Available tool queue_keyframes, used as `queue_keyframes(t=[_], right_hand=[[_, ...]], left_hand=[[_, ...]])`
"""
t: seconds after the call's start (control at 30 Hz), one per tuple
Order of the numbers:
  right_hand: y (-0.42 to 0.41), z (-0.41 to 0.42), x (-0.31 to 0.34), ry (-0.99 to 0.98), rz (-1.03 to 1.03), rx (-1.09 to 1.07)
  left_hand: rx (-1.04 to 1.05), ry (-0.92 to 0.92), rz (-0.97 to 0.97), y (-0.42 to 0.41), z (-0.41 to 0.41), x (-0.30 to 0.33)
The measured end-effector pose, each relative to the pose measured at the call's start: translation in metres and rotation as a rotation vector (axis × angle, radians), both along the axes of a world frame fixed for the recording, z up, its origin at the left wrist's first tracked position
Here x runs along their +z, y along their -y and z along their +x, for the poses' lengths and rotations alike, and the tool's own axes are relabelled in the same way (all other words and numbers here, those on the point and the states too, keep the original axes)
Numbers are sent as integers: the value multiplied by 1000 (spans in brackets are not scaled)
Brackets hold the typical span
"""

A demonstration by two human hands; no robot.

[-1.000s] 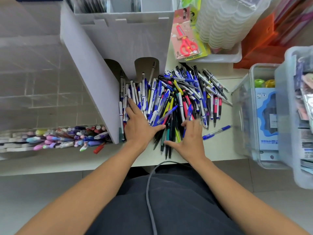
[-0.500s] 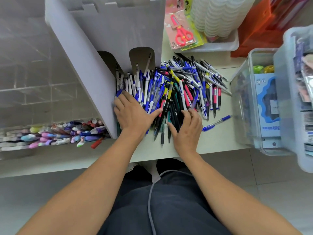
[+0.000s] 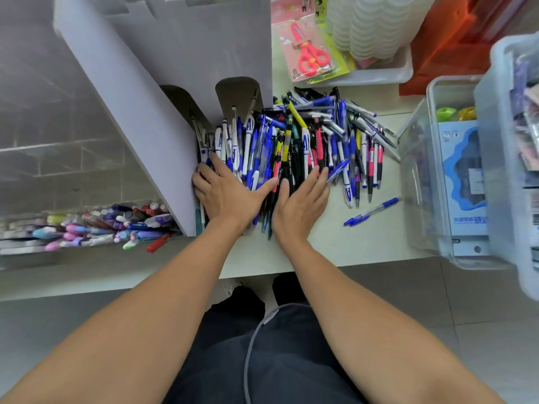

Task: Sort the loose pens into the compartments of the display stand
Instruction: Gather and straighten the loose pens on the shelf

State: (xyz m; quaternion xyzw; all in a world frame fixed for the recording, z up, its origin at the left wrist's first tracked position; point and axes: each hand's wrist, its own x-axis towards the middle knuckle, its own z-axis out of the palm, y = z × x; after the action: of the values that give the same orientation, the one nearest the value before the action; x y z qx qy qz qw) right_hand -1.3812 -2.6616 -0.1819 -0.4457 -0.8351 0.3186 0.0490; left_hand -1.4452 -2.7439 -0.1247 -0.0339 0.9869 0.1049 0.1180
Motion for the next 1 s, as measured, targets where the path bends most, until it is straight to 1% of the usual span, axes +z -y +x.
queue_keyframes(t=[0.07,0.13,0.23,0.27,0.33,0.4,0.47,0.5,0.73,0.9,1.0], right_hand=[[-1,-6,5,0,-61,-8],[-9,-1,12,-17,-89,47],[-25,27,22,-93,-48,203],[-31,40,23,-104,-16,219],[-47,65,20,-86,60,156],[-64,83,12,-19,83,-32],[-78,84,5,5,2,-242],[-81,77,2,-4,-37,-282],[-58,-2,8,-84,-140,-154],[-52,-12,11,-154,-200,-162],[-64,-1,20,-232,-238,-117]], left_hand=[[6,3,-12,-3,-2,1],[9,21,-8,-5,-3,1],[12,51,17,-5,-3,-1],[14,57,29,-5,-3,-1],[17,68,59,-5,-2,-2],[23,74,91,-7,0,-5],[34,68,110,-8,2,-7],[37,61,113,-8,2,-8],[29,65,17,-7,-3,-5],[64,133,48,-9,-10,2],[50,176,62,-4,-15,7]])
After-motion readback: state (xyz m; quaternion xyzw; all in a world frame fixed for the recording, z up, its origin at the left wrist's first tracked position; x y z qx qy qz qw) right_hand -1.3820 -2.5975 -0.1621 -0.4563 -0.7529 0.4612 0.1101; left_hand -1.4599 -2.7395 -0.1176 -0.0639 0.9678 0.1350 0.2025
